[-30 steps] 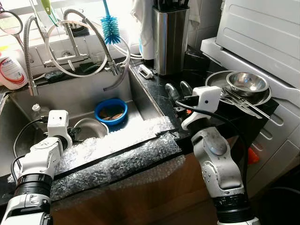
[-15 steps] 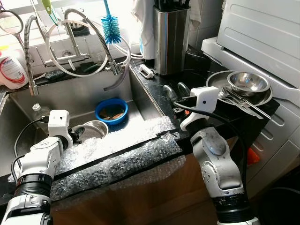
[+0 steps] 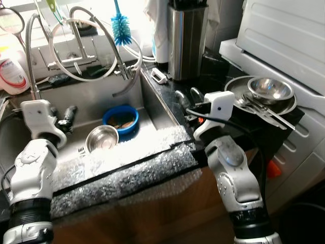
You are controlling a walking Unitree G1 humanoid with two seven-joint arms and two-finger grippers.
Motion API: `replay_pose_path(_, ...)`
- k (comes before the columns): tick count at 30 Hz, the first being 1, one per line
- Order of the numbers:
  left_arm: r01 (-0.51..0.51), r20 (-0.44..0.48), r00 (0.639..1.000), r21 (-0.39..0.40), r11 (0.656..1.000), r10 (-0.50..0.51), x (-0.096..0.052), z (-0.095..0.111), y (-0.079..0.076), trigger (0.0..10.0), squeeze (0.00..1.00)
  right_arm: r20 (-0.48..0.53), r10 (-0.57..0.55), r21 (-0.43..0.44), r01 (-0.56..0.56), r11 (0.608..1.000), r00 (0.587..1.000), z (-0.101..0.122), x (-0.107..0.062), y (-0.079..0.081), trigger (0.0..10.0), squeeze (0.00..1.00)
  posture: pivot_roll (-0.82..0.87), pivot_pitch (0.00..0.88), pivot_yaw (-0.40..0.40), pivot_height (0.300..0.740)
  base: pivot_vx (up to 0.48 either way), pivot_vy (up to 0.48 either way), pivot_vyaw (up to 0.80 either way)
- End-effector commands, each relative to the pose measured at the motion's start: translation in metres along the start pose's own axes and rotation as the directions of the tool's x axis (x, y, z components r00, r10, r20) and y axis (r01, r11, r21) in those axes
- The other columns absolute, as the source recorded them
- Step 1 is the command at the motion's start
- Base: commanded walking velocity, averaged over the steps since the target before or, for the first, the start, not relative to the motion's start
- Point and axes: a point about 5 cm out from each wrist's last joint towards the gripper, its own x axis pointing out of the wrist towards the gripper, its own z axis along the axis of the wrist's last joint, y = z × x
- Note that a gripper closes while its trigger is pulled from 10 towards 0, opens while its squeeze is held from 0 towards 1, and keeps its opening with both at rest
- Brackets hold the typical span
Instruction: Kitchen organization
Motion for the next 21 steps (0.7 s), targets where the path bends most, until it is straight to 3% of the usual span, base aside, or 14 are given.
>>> replay_pose_path(1, -0.026, 0.056, 0.998, 0.007, 1.0, 0.026, -0.01, 0.007, 0.006, 10.0, 0.0, 0.021, -0.003, -0.008, 0.003, 1.0, 1.0, 0.004, 0.002, -0.002, 10.0, 0.0, -0.12, 0.0, 0.07, 0.74, 0.0, 0.0, 0.0)
replay_pose_path(6, -0.065, 0.117, 0.991, 0.025, 0.998, 0.062, -0.038, 0.013, 0.006, 10.0, 0.0, 0.008, -0.057, -0.046, 0.057, 0.997, 0.998, 0.003, -0.002, -0.022, 10.0, 0.0, -0.11, 0.0, 0.061, 0.74, 0.0, 0.0, 0.0)
replay_pose_path(9, -0.073, 0.124, 0.99, 0.032, 0.997, 0.069, -0.046, 0.011, 0.002, 10.0, 0.0, -0.01, -0.075, -0.071, 0.074, 0.995, 0.997, 0.0, -0.006, -0.028, 10.0, 0.0, -0.11, 0.0, 0.06, 0.74, 0.0, 0.0, 0.0)
replay_pose_path(16, -0.055, 0.096, 0.994, 0.022, 0.998, 0.053, -0.043, 0.001, -0.014, 10.0, 0.0, -0.084, -0.175, -0.169, 0.159, 0.973, 0.981, 0.001, 0.0, -0.056, 10.0, 0.0, -0.12, 0.0, 0.062, 0.74, 0.0, 0.0, 0.0)
replay_pose_path(17, -0.053, 0.095, 0.994, 0.021, 0.998, 0.05, -0.04, 0.001, -0.017, 10.0, 0.0, -0.096, -0.211, -0.213, 0.188, 0.959, 0.973, 0.002, 0.002, -0.064, 10.0, 0.75, -0.12, 0.0, 0.063, 0.74, 0.0, 0.0, 0.0)
replay_pose_path(18, -0.053, 0.095, 0.994, 0.021, 0.998, 0.05, -0.04, 0.001, -0.017, 10.0, 0.0, -0.096, -0.211, -0.213, 0.188, 0.959, 0.973, 0.002, 0.002, -0.064, 10.0, 0.75, -0.12, 0.0, 0.063, 0.74, 0.0, 0.0, 0.0)
replay_pose_path(19, -0.049, 0.091, 0.995, 0.02, 0.999, 0.046, -0.039, 0.0, -0.019, 10.0, 0.0, -0.102, -0.231, -0.213, 0.205, 0.955, 0.968, 0.003, 0.004, -0.069, 10.0, 1.0, -0.12, 0.0, 0.065, 0.74, 0.0, 0.0, 0.0)
replay_pose_path(21, -0.039, 0.088, 0.995, 0.017, 0.999, 0.038, -0.037, -0.001, -0.021, 10.0, 0.0, -0.131, -0.273, -0.205, 0.243, 0.948, 0.953, 0.004, 0.008, -0.076, 10.0, 1.0, -0.13, 0.0, 0.069, 0.74, 0.0, 0.0, 0.0)
